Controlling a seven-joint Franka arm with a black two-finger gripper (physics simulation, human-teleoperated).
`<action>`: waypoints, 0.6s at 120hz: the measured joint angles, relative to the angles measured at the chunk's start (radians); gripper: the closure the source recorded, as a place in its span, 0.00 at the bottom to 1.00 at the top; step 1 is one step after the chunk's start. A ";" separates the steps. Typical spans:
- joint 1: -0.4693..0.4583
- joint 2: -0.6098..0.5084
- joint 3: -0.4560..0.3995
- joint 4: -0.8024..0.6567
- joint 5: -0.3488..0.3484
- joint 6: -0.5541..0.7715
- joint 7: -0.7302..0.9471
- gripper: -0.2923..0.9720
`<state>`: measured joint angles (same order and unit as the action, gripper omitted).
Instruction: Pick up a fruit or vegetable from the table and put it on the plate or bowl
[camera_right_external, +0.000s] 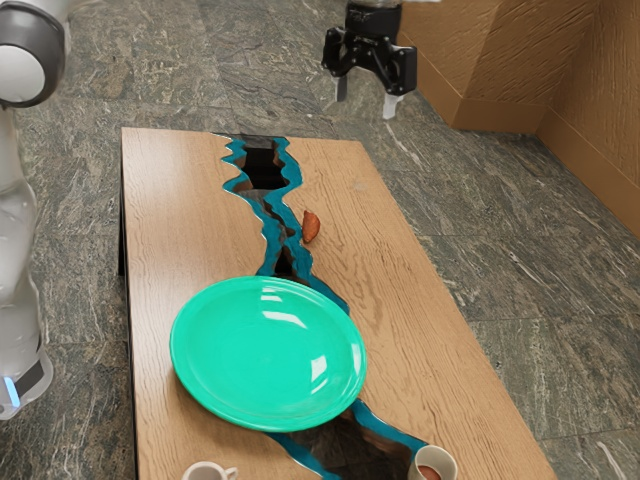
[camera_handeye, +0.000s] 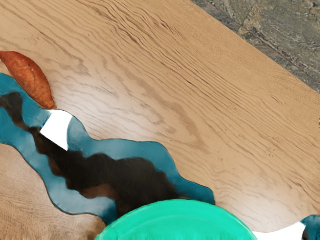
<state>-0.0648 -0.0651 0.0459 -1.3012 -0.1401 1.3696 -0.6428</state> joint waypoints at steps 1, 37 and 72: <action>-0.002 0.000 0.000 0.001 -0.003 -0.005 -0.025 0.23; 0.002 0.096 0.103 -0.029 -0.021 -0.098 -0.443 0.23; 0.120 0.073 0.181 -0.479 -0.043 0.218 -0.347 0.23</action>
<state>0.0550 0.0082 0.2266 -1.7804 -0.1834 1.5880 -0.9896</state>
